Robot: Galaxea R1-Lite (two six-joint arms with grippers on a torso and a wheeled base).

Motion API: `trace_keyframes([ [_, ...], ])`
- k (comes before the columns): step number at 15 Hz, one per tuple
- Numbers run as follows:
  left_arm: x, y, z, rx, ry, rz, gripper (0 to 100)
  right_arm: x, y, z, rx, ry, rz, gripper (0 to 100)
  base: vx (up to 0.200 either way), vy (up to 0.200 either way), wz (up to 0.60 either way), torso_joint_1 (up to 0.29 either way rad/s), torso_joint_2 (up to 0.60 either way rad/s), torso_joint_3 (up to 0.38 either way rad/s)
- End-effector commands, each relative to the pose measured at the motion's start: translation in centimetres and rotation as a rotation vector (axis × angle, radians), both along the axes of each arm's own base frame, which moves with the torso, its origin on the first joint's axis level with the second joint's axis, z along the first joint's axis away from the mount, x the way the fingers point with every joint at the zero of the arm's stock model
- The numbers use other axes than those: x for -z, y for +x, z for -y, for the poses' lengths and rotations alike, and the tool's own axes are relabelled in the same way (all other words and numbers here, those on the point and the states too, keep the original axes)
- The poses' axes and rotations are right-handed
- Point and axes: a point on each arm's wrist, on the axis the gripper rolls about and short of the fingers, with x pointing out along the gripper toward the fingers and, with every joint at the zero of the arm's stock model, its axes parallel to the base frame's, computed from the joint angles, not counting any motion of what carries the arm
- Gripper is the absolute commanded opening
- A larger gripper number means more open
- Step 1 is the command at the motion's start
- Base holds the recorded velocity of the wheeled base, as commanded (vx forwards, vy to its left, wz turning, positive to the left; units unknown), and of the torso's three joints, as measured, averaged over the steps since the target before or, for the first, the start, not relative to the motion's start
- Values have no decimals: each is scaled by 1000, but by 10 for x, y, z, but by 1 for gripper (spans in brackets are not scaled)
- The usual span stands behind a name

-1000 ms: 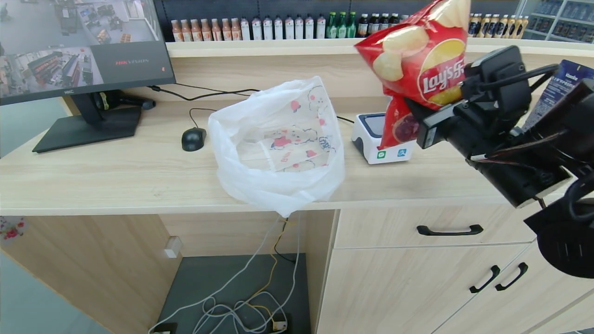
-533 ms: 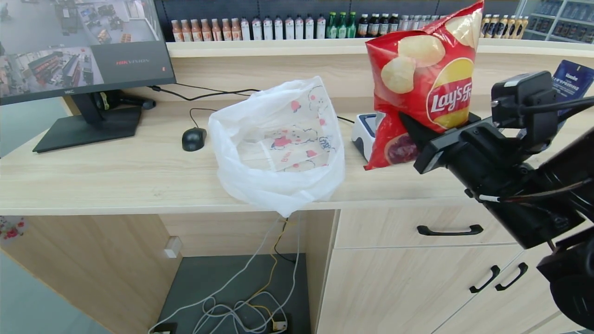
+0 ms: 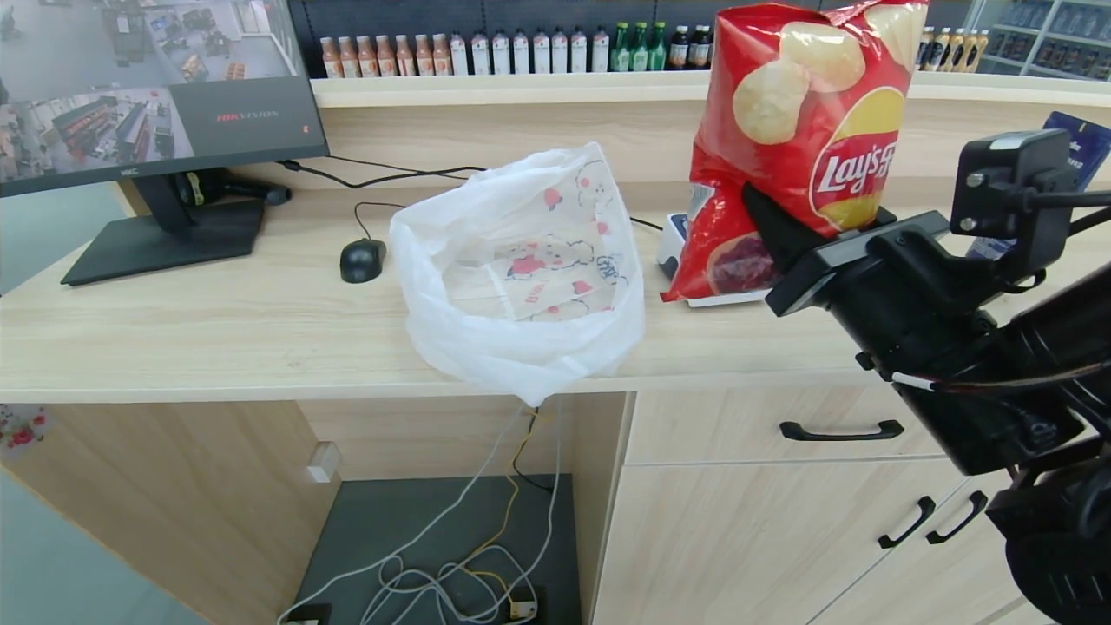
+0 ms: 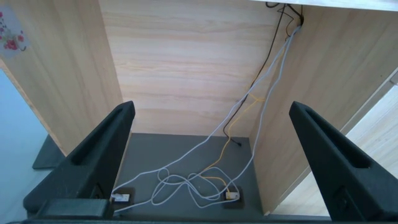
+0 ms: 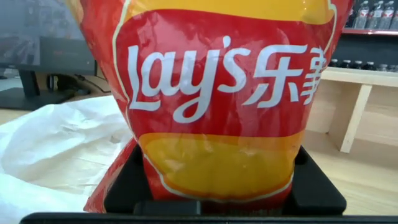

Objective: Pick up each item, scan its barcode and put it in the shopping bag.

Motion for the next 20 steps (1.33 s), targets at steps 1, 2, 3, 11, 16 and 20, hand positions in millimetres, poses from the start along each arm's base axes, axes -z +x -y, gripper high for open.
trace_keyframes([
  [1,0,0,0,1,3,0,100,-6,-2,1,-6,18,15,0,0,0,0,0,0,0],
  [2,0,0,0,1,3,0,100,-9,-3,2,-7,32,22,0,0,0,0,0,0,0],
  [3,0,0,0,1,1,0,100,-14,-3,3,-5,45,39,0,0,0,0,0,0,0],
  [11,0,0,0,-1,-3,0,100,-17,-3,5,1,53,47,0,0,150,0,4,2,2],
  [16,0,0,0,-1,-3,0,100,-16,-2,5,1,52,44,0,0,200,0,4,3,3],
  [20,0,0,0,1,0,0,100,-23,3,-5,-24,76,68,0,0,0,0,0,0,0],
])
